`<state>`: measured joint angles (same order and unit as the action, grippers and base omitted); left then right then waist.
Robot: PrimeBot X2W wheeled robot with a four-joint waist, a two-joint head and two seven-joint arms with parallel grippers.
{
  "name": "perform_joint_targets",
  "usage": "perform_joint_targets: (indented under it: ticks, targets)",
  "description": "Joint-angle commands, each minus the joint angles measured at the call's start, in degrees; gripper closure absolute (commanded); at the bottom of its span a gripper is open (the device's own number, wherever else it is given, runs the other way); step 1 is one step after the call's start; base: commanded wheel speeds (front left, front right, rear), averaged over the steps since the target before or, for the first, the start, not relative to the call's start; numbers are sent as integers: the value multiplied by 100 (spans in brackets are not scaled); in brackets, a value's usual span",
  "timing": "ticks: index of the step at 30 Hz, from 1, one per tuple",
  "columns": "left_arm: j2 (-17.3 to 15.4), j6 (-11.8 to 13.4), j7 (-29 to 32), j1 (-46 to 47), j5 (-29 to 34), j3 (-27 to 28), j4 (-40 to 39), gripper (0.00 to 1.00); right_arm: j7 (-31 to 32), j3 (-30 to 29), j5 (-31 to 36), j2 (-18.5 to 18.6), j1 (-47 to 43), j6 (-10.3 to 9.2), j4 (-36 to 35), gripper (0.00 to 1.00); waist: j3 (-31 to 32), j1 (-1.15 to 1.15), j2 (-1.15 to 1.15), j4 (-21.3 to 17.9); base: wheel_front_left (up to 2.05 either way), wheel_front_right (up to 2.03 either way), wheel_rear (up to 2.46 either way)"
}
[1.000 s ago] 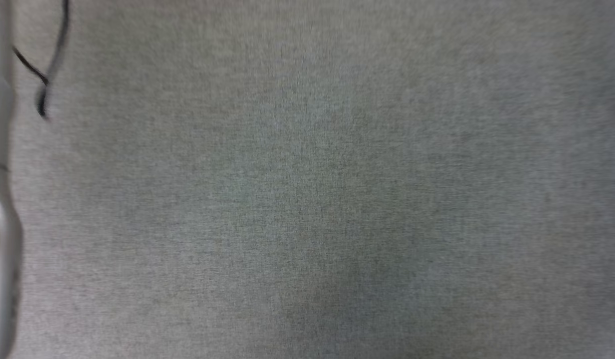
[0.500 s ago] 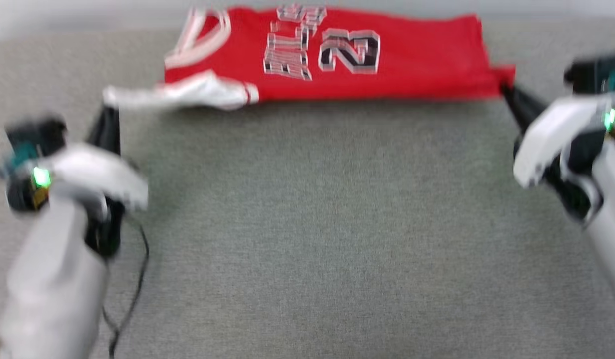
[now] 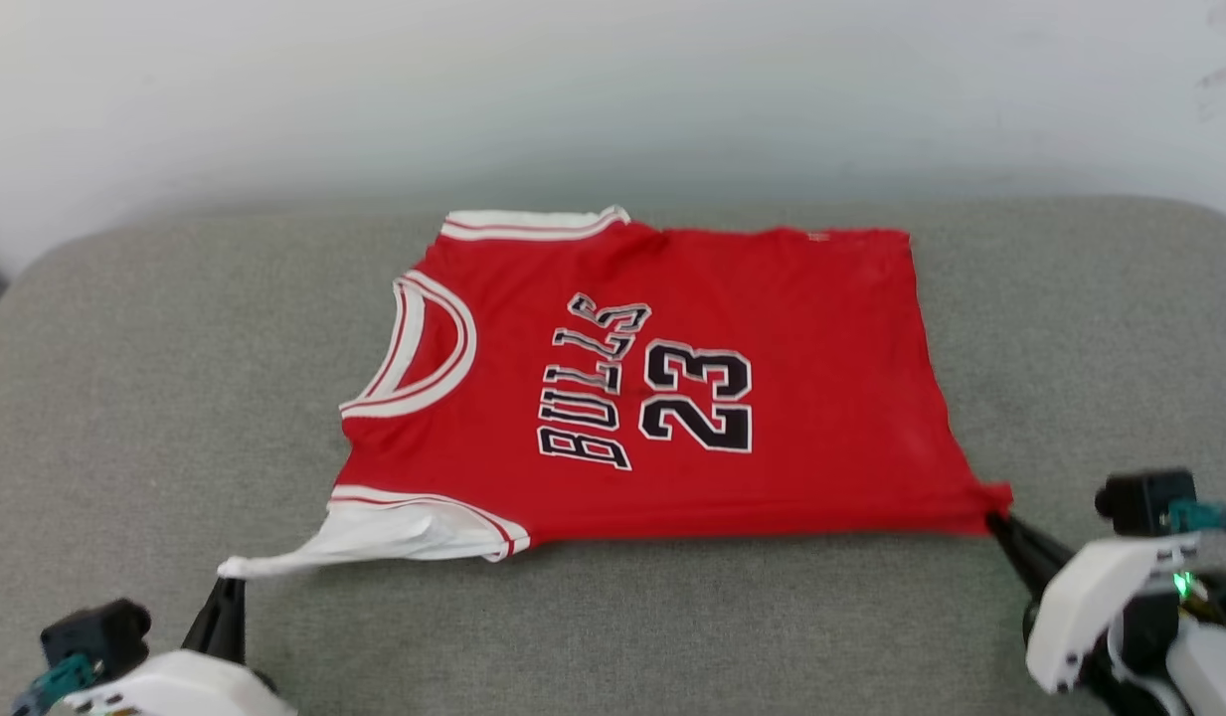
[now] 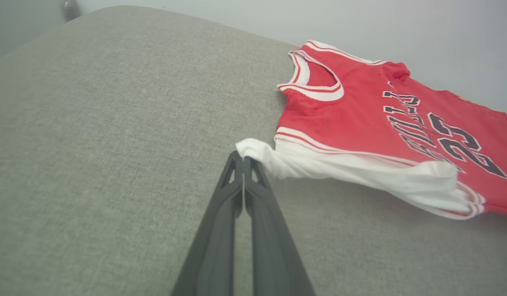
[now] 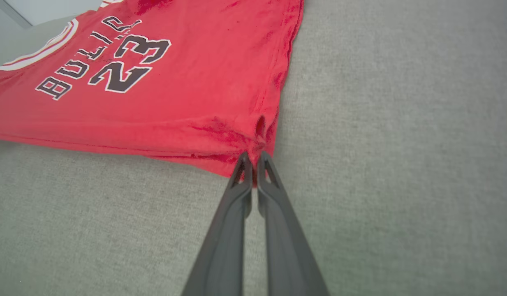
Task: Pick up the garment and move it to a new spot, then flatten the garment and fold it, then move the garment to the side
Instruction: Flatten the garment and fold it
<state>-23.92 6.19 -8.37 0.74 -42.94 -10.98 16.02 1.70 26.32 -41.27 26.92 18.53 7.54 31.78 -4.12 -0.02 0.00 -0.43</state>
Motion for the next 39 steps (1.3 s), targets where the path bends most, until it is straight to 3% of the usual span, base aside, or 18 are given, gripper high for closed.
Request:
perform_joint_targets:
  ticks: [1,8,13,17,21,28,37,38,39]
  targets:
    - [-131,152,111,-208,-30,85,-272,100,75,-149,45,0,-280,-10,-106,100,194,2,0,15,0,0,0]
    - [-420,947,912,-1424,-177,266,-2076,100,861,-1167,483,-261,-1718,-10,-1243,100,389,2,0,65,0,0,0]
    - [-549,1210,1122,-1583,-117,330,-2930,100,1622,-1989,985,-598,-2244,-9,-2283,100,276,2,0,53,0,0,0]
    - [-596,1078,1246,-1024,-54,179,-3028,100,2161,-2351,1288,-903,-2032,-9,-2774,100,12,2,0,44,0,0,0]
    - [-494,880,1206,-222,13,29,-2721,100,2512,-2415,1470,-1014,-1494,-7,-2821,100,-385,2,0,16,0,0,0]
    - [-266,530,996,840,-54,-71,-1873,100,2677,-2108,1488,-954,-567,-7,-2323,100,-867,2,0,-8,0,0,0]
    - [87,-122,873,1981,-279,-278,-181,100,2349,-1637,1367,-874,392,-7,-1302,100,-1491,2,0,27,0,0,0]
    - [133,-285,956,2161,-356,-332,255,100,2235,-1498,1330,-930,515,-7,-1056,68,-1556,2,0,9,0,0,0]
    - [164,-371,1000,2254,-407,-356,445,100,2165,-1427,1294,-962,539,-7,-932,43,-1565,2,0,-2,0,0,0]
